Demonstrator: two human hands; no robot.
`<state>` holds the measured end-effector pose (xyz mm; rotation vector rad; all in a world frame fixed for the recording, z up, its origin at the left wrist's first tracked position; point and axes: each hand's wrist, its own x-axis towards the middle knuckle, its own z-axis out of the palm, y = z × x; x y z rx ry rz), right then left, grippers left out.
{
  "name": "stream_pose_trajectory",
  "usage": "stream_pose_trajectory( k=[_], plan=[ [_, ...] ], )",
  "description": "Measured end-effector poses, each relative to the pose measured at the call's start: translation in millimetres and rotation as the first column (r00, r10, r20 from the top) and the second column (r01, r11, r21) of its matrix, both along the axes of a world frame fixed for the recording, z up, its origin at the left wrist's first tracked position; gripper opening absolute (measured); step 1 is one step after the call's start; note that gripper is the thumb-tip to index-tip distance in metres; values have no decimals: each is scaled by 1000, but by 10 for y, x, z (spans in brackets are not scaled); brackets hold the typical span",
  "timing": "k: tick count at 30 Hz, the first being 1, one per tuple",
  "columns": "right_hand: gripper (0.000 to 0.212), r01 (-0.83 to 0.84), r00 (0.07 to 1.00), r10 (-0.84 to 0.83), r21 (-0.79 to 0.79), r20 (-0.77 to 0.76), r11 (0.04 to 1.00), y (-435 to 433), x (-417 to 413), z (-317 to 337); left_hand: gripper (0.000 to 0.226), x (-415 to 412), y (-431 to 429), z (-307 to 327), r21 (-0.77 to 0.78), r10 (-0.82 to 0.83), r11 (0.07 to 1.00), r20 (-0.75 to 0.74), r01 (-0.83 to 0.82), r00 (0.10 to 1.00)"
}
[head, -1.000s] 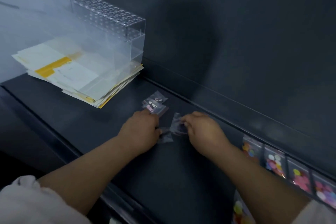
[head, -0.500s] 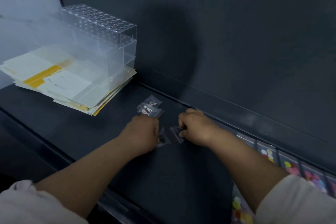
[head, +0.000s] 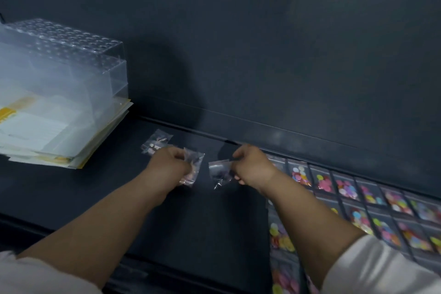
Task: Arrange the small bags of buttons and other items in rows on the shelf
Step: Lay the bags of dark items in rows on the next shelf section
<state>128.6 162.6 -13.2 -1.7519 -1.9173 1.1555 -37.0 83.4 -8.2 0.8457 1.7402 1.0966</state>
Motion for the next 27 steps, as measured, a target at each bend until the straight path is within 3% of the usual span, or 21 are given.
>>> stream_pose_trajectory(
  k=[3,10,13,14,17,21,27],
  plan=[
    [24,-74,959,58,48,279,996,-74,-38,-3,21,27,-47,-3,-14,22,1000,22,-22,1000],
    [27,-133,919,132,-23,371,991,-158,-212,-45,14,51,-174,-39,-35,65,998,125,-61,990],
    [5,-58,985,53,26,165,998,-256,-166,-53,17,75,-224,-47,-26,65,998,132,-62,989],
    [10,18,1000,-18,4,23,1000,-298,-135,-49,18,90,-236,-34,-21,68,998,139,-66,988],
    [13,164,903,-238,-225,-357,960,-438,-16,31,18,167,-266,45,0,71,997,179,-72,981],
    [17,165,770,-341,-347,-540,923,-598,274,239,11,392,-311,215,39,36,998,268,-49,963],
    [25,137,630,-419,-438,-654,888,-941,910,419,8,970,-434,391,49,-78,997,346,65,935]
  ],
)
